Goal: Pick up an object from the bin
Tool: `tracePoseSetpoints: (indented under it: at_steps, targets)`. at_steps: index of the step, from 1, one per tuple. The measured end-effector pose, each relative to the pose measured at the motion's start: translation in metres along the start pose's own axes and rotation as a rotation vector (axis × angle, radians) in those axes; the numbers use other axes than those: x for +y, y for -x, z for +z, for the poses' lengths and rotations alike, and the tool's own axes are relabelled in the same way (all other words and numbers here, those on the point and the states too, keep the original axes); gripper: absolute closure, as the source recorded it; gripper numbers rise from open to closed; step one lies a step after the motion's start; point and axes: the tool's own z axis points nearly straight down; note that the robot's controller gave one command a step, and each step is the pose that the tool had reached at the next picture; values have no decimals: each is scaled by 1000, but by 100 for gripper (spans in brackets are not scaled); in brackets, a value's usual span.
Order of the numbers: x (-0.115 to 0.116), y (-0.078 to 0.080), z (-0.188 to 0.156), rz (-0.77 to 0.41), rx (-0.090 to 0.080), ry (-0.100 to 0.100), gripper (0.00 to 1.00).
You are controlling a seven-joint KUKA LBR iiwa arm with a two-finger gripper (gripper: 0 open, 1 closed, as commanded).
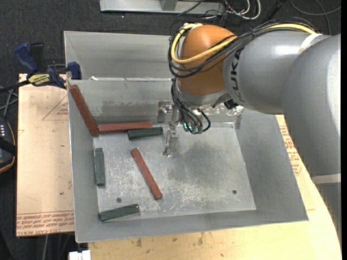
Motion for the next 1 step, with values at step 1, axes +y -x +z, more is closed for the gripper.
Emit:
tracePoseSetpoints:
  at_steps: [1]
  targets:
    - [0,2,-5,2,-7,0,0]
